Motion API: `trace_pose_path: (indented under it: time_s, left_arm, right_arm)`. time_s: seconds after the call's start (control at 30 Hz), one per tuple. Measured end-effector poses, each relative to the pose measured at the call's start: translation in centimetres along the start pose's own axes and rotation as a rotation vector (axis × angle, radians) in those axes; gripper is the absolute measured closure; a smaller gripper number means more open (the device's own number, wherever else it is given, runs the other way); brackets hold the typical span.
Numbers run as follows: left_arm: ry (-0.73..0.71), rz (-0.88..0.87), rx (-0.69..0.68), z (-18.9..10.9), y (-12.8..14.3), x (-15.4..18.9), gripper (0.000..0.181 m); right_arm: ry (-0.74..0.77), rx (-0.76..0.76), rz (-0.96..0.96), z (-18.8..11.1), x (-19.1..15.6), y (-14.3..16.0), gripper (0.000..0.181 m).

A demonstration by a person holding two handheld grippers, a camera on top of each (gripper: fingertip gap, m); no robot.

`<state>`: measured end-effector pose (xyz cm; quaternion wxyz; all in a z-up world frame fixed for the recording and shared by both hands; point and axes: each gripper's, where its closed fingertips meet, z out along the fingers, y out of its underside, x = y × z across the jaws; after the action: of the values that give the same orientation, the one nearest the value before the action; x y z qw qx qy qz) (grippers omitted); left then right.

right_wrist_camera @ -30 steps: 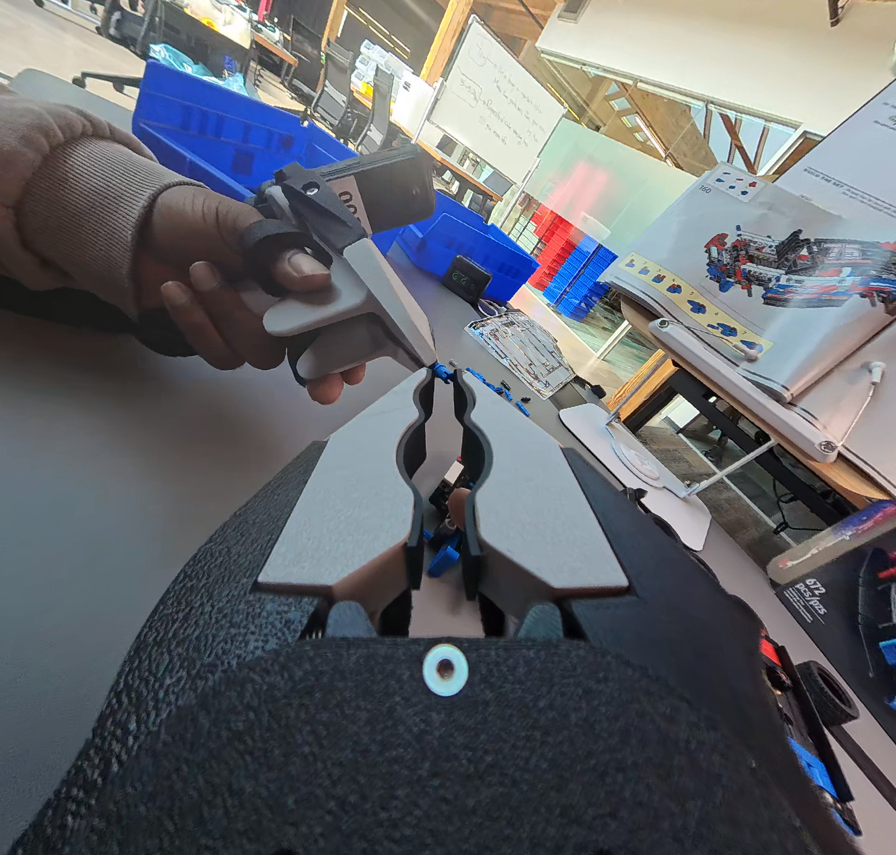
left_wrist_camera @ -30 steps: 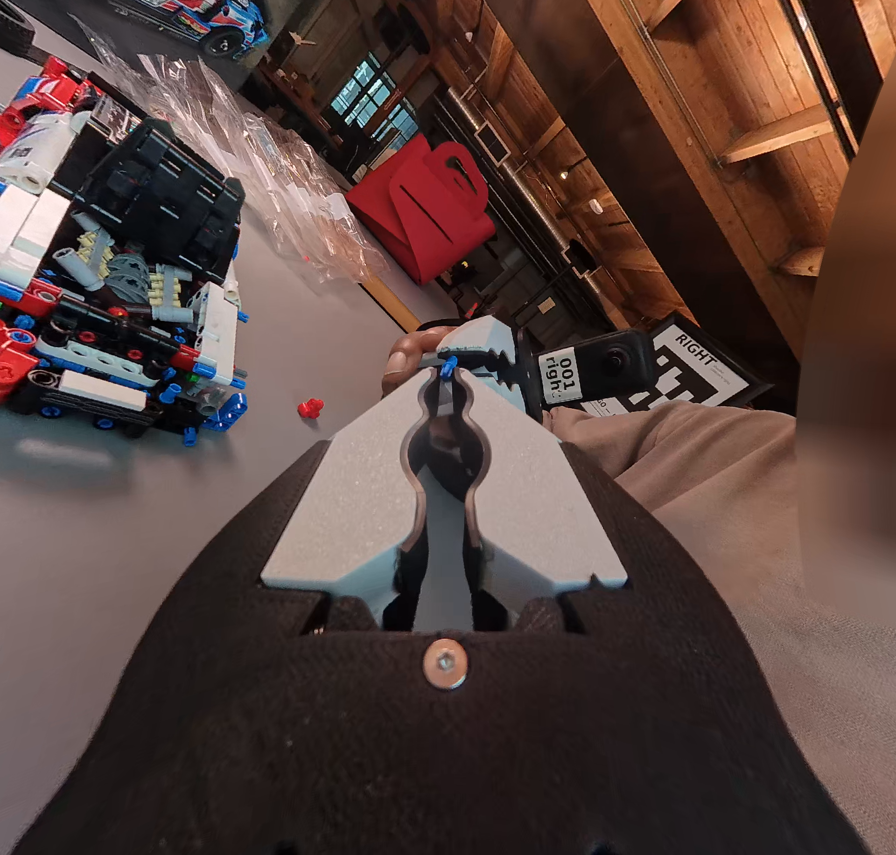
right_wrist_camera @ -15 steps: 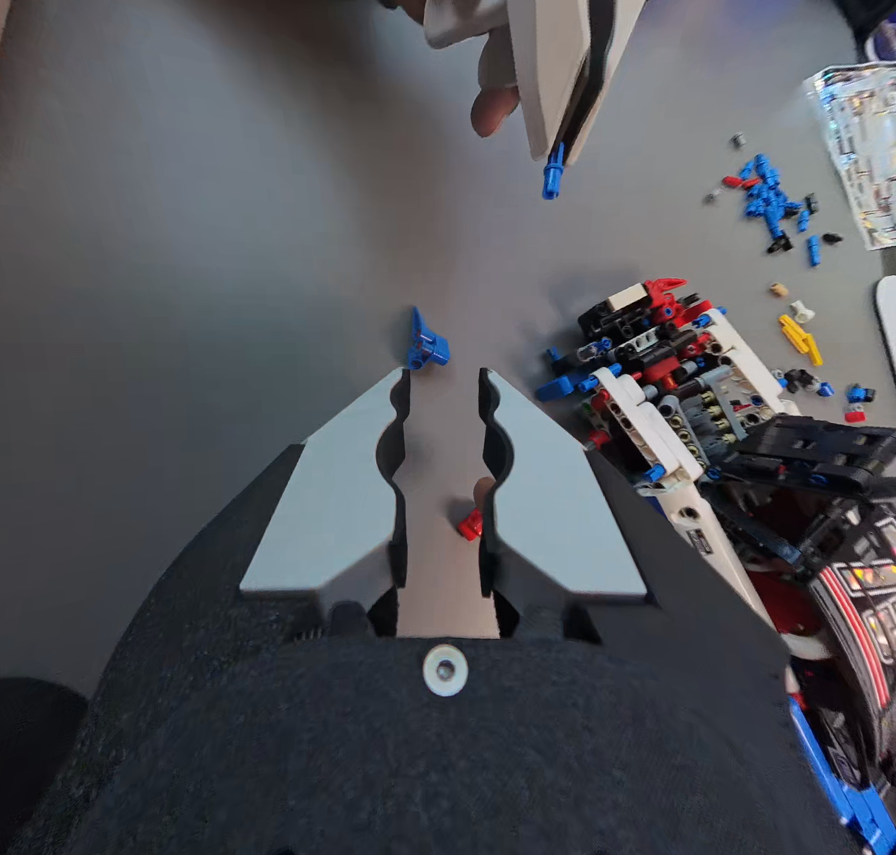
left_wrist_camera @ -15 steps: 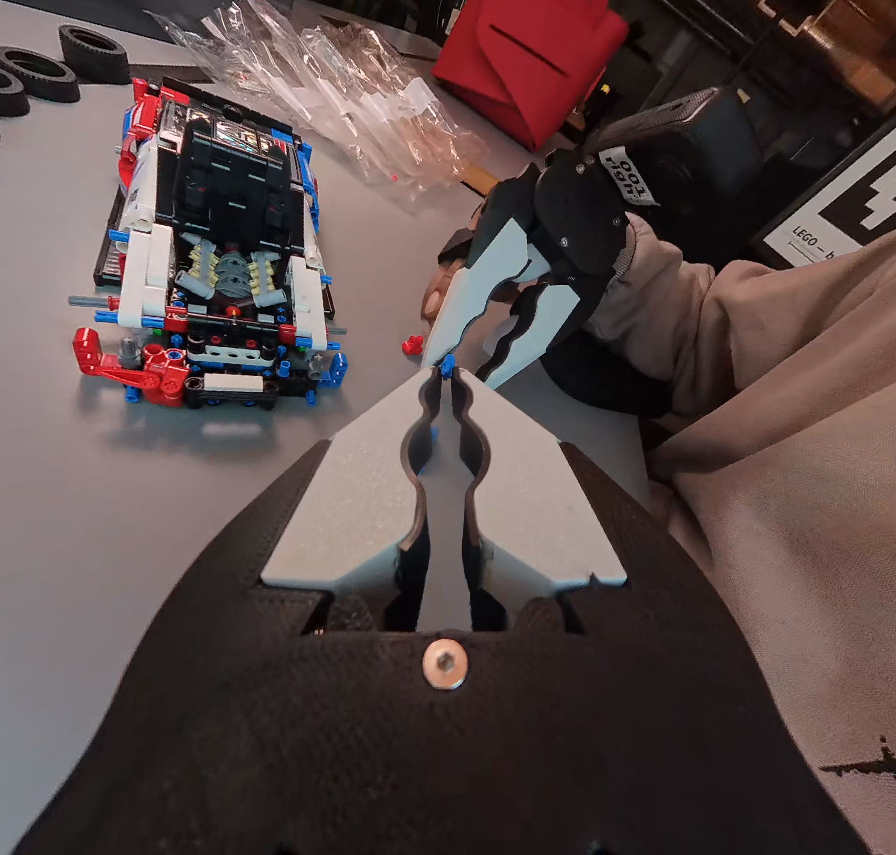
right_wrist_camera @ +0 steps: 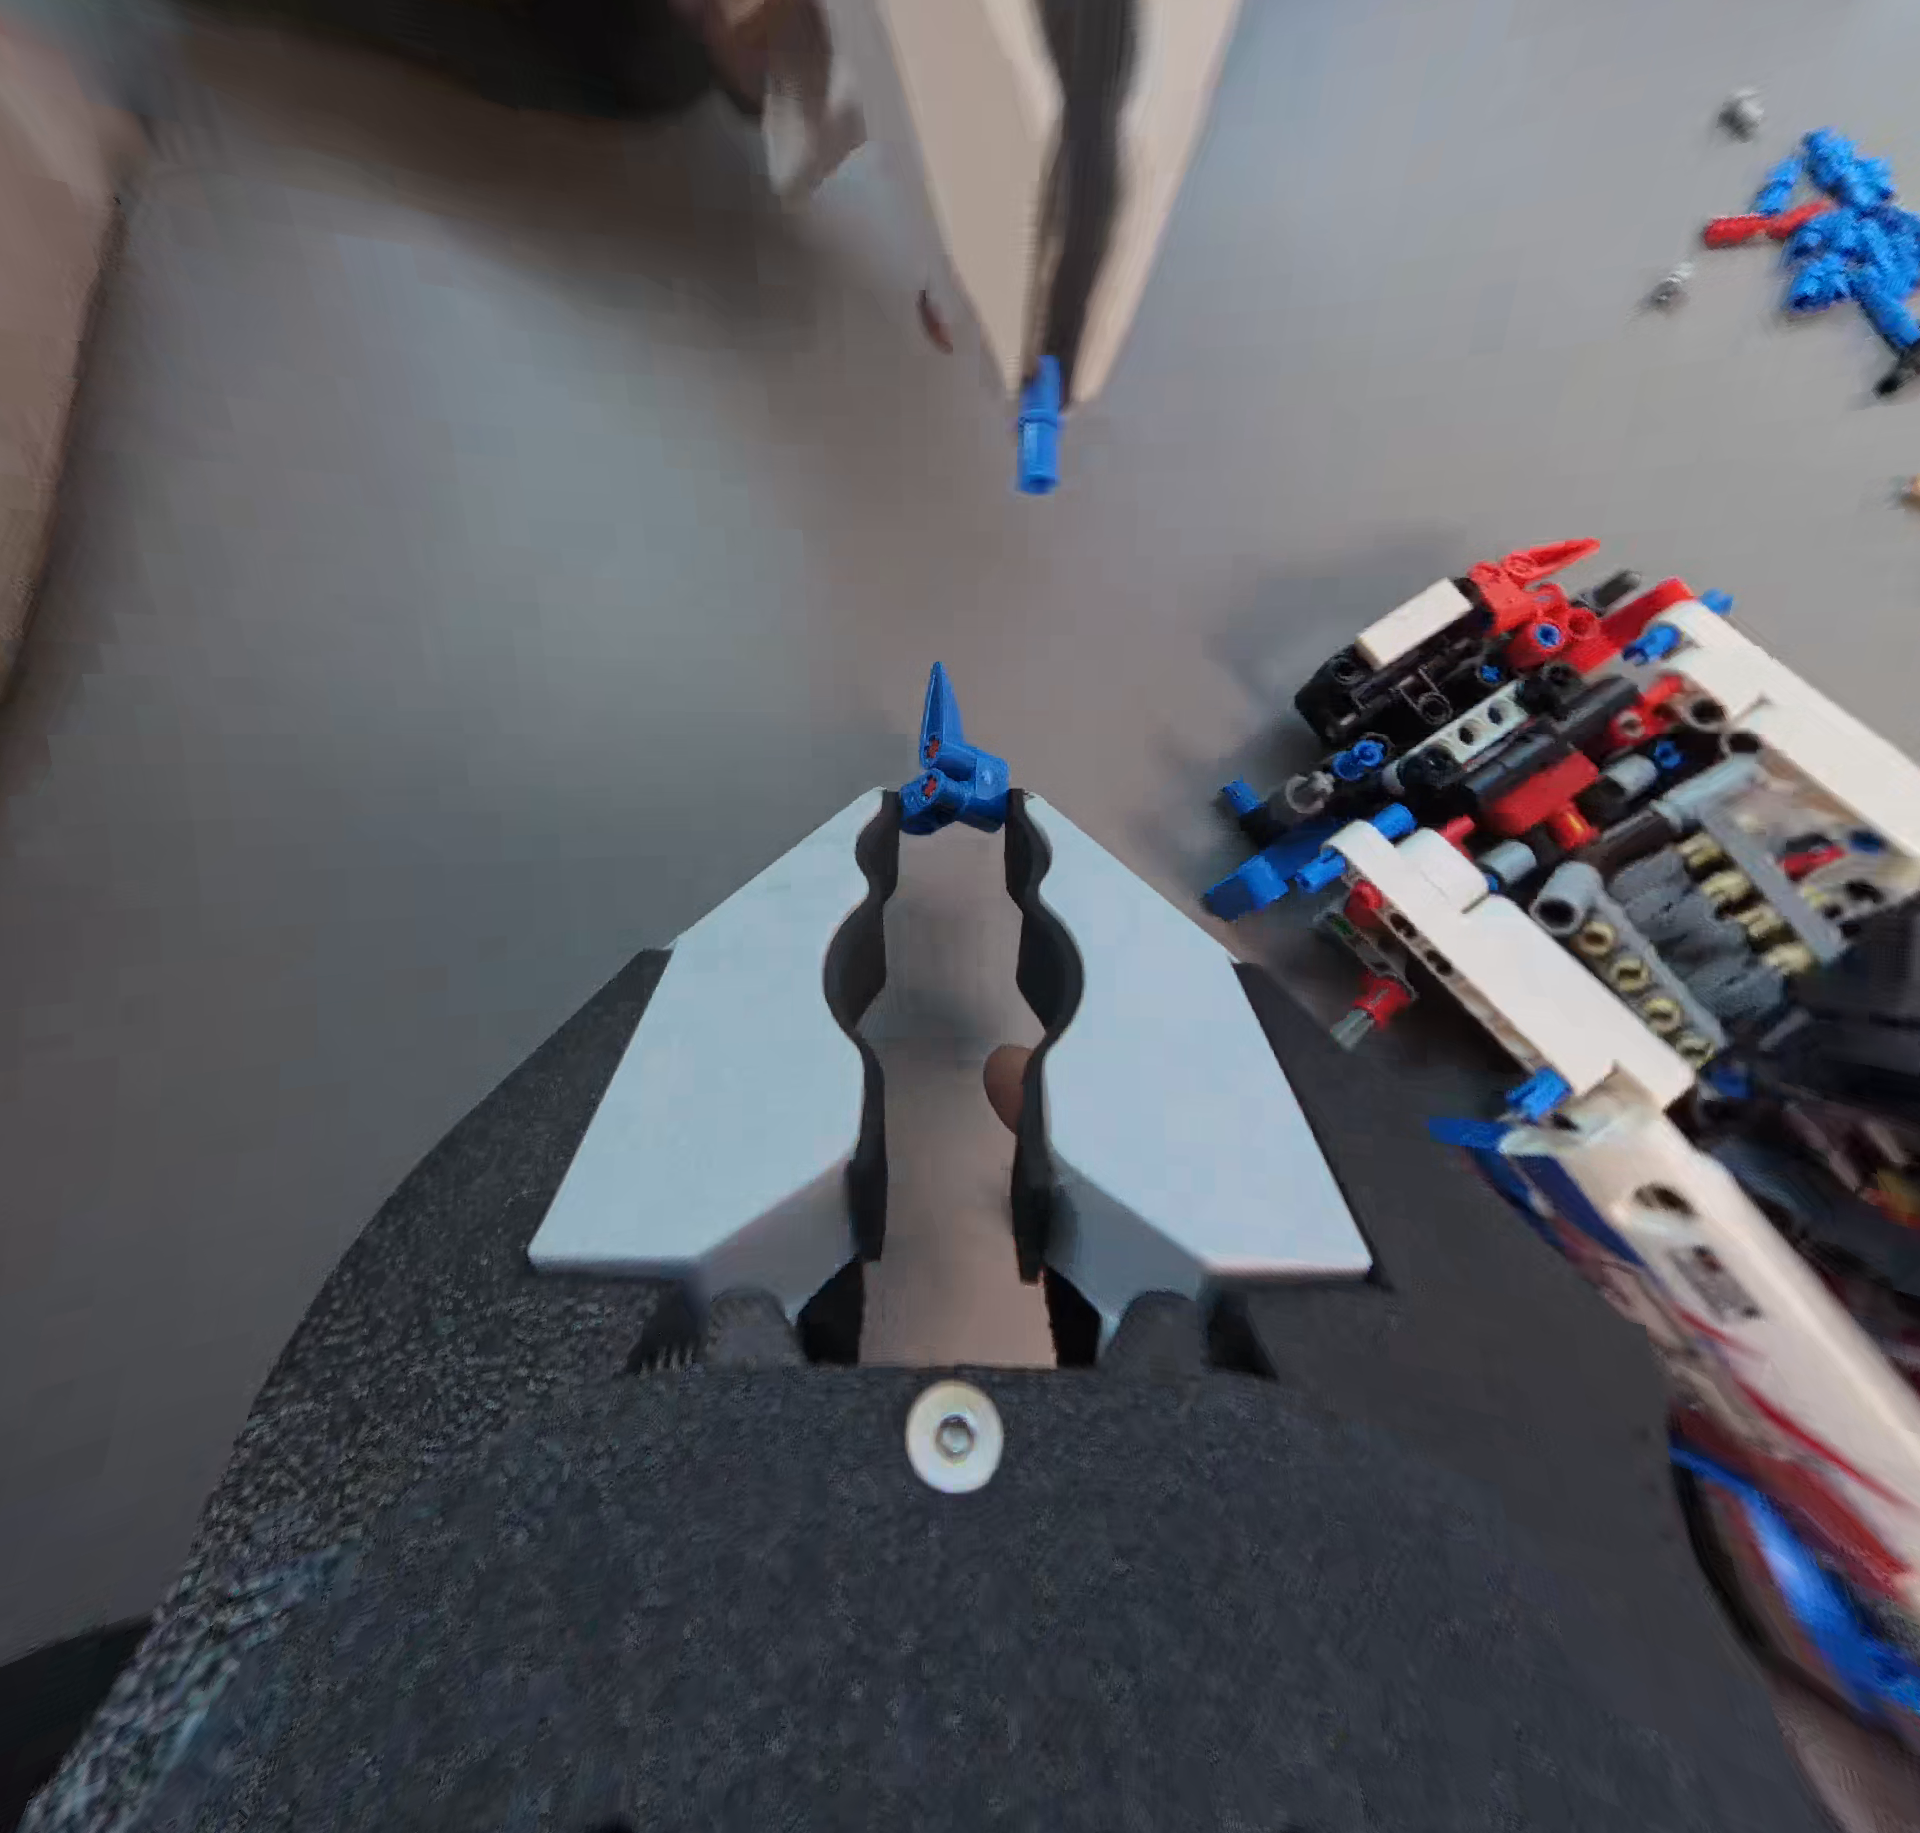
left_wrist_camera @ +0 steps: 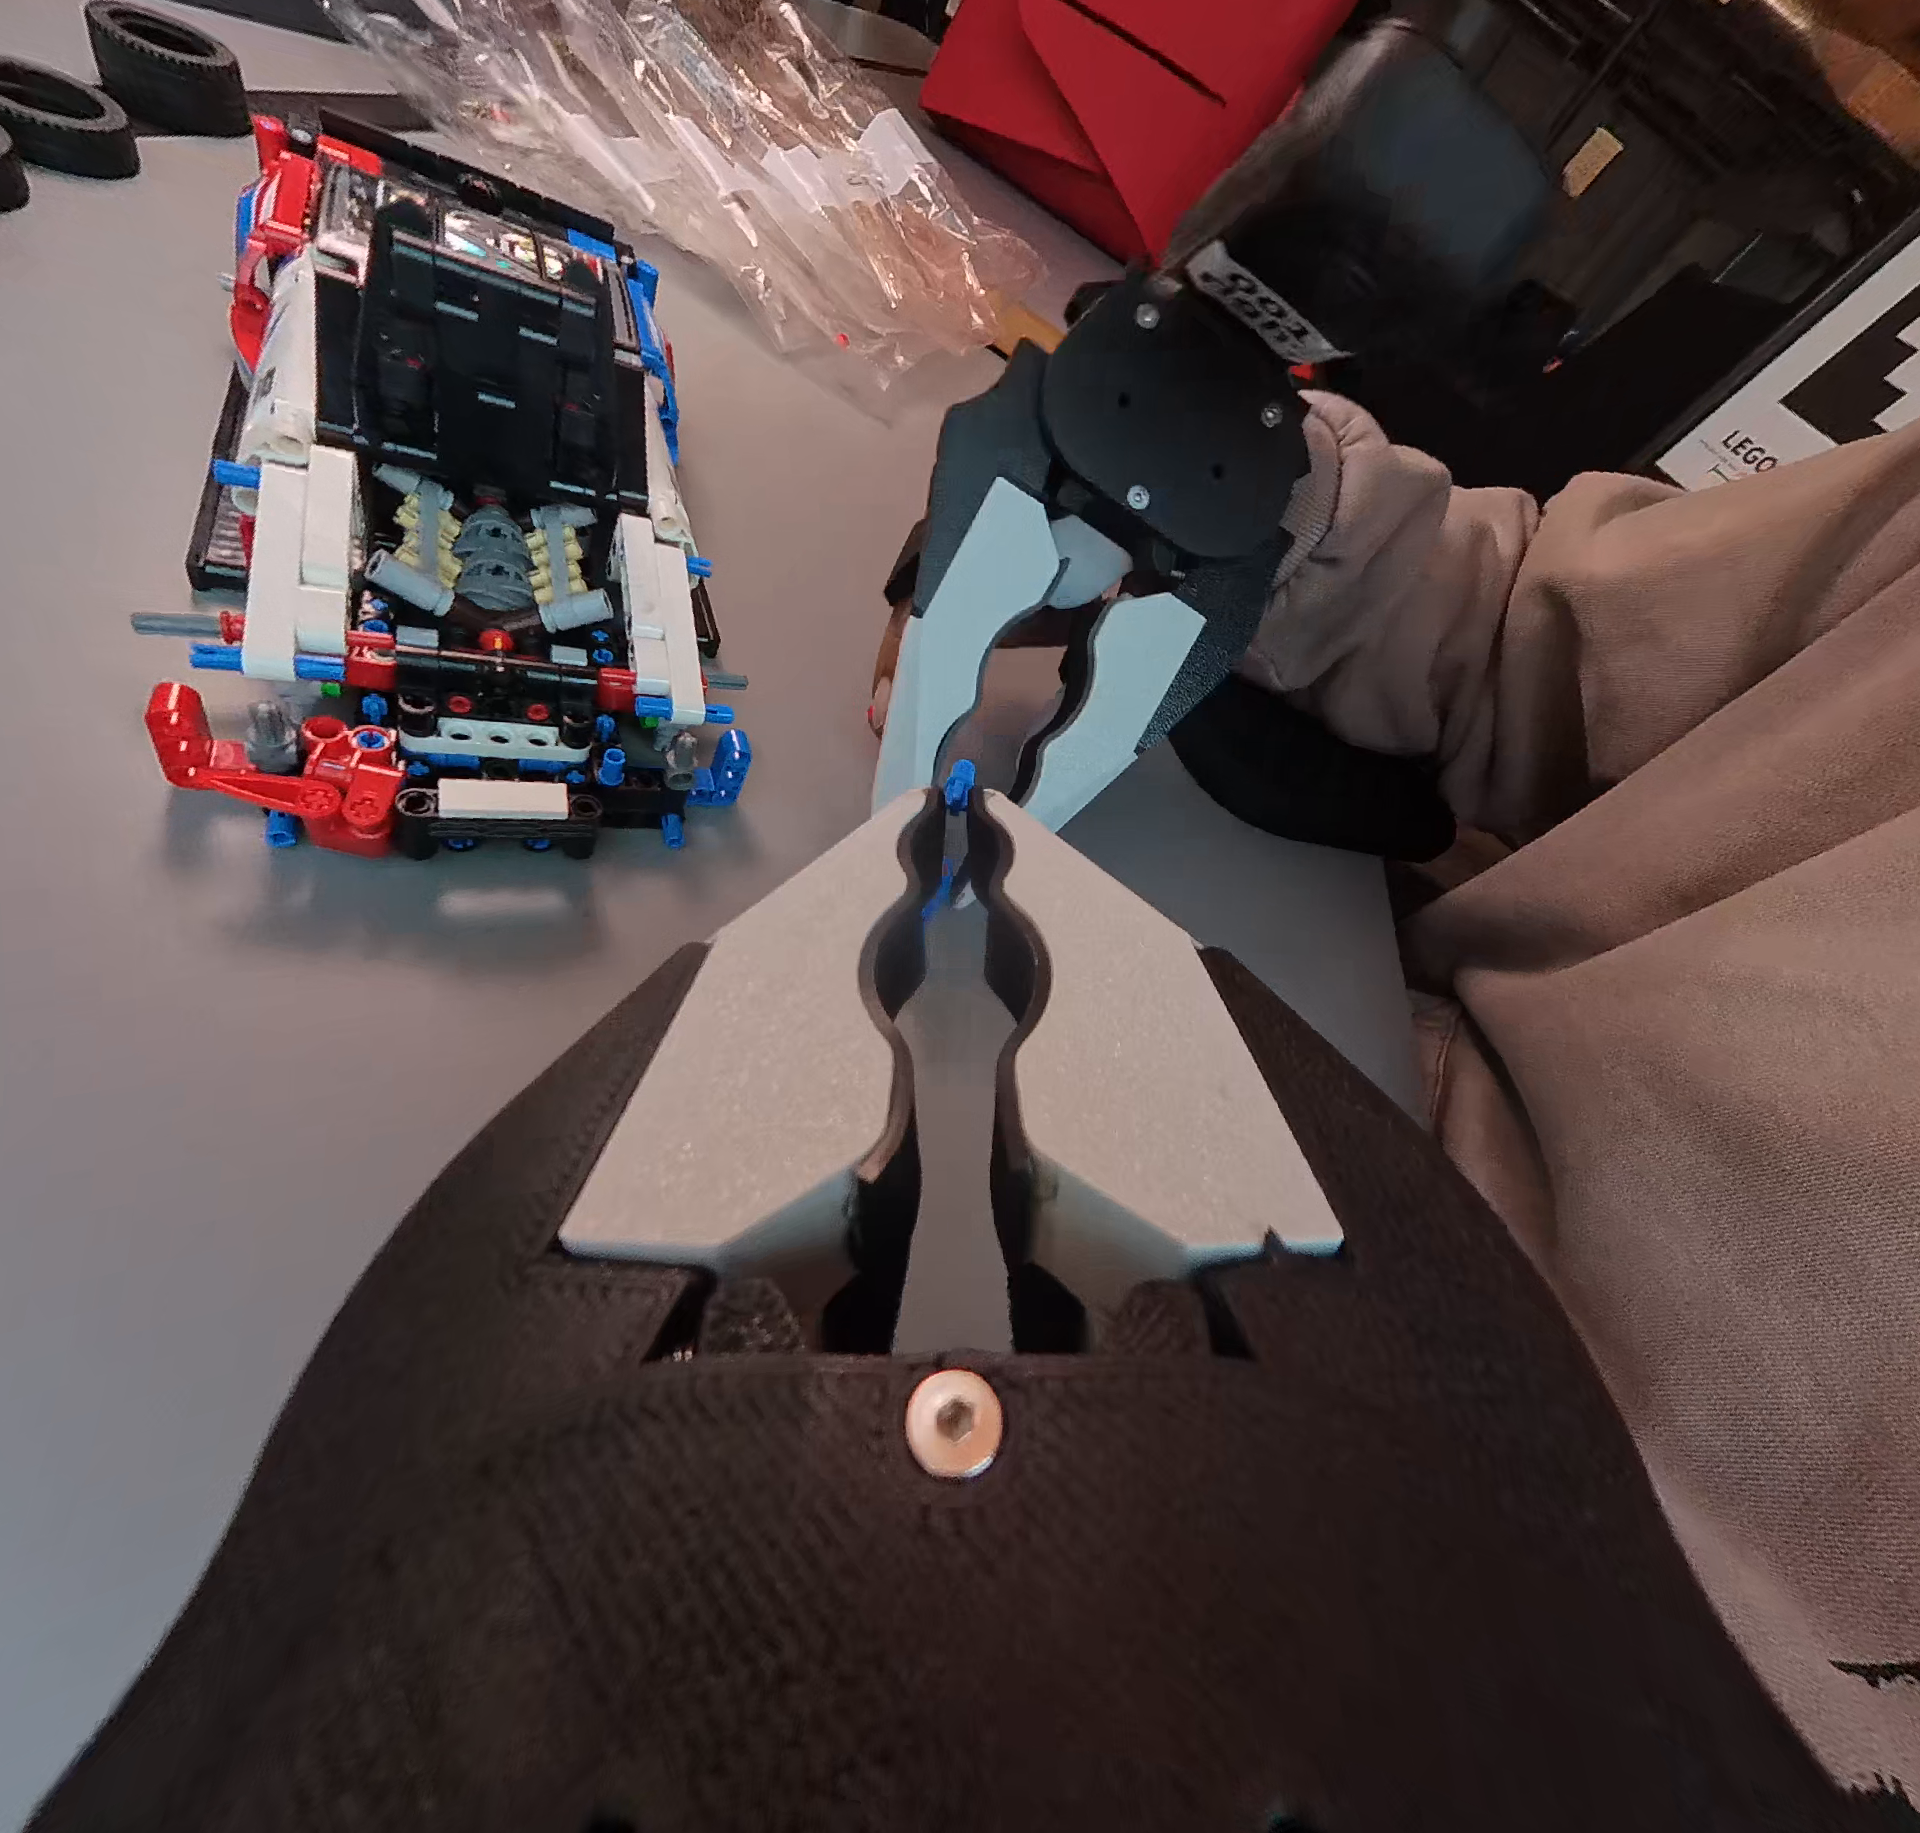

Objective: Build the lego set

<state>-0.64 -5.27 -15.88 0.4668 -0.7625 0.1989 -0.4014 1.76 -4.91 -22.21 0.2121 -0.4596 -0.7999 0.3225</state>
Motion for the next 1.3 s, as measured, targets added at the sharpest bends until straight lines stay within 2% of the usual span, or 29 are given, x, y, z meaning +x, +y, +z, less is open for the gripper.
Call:
trace_pose_path:
  time_s: [0.03,0.13,0.23,0.43,0.67,1.1,1.3]
  left_arm:
    - [0.016,0.020,0.016,-0.1,-0.3,0.4,0.179]
    - [0.040,0.085,0.032,-0.1,-0.8,1.5,0.179]
    - [0.050,0.094,0.009,0.5,-0.3,2.2,0.179]
    - [0.113,-0.063,0.007,1.1,0.2,2.4,0.179]
    - [0.145,-0.135,-0.008,1.2,0.7,2.3,0.179]
    - [0.167,-0.197,-0.032,1.5,1.3,2.3,0.179]
    - [0.208,-0.294,-0.036,1.5,1.6,2.4,0.180]
  right_arm:
    - [-0.014,0.098,0.116,-0.6,0.0,-0.9,0.164]
    - [-0.109,0.396,0.460,-3.0,-0.1,-3.2,0.164]
    - [-0.132,0.558,0.570,-4.5,-0.2,-4.0,0.164]
    - [0.021,0.534,0.326,-4.3,-0.5,-4.7,0.164]
    - [0.107,0.501,0.184,-4.0,-1.0,-5.2,0.165]
    - [0.173,0.439,0.114,-3.7,-0.7,-4.4,0.164]
    - [0.208,0.401,0.025,-3.5,-1.0,-4.3,0.164]
